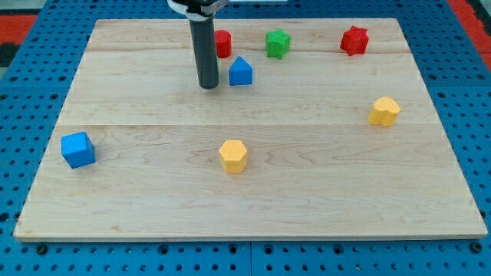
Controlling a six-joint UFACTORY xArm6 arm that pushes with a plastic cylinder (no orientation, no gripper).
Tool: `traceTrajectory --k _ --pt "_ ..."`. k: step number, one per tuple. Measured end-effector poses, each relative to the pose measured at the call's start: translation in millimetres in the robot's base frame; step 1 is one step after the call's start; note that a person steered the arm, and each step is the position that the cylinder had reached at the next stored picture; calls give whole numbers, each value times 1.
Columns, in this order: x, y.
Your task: Move the green circle to the left of the red circle
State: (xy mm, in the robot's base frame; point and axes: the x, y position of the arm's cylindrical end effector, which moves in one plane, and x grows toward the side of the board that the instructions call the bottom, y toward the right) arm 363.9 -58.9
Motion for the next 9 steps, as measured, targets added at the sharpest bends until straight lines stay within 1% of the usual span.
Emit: traceTrajectory --k 1,2,4,5,6,7,8,9 --pt "-29 15" --pt "-61 17" --pt "-59 -38" --pt "-45 -63" --pt "-55 -91" --pt "-74 -80" --pt "-51 -87" --pt "-50 -42"
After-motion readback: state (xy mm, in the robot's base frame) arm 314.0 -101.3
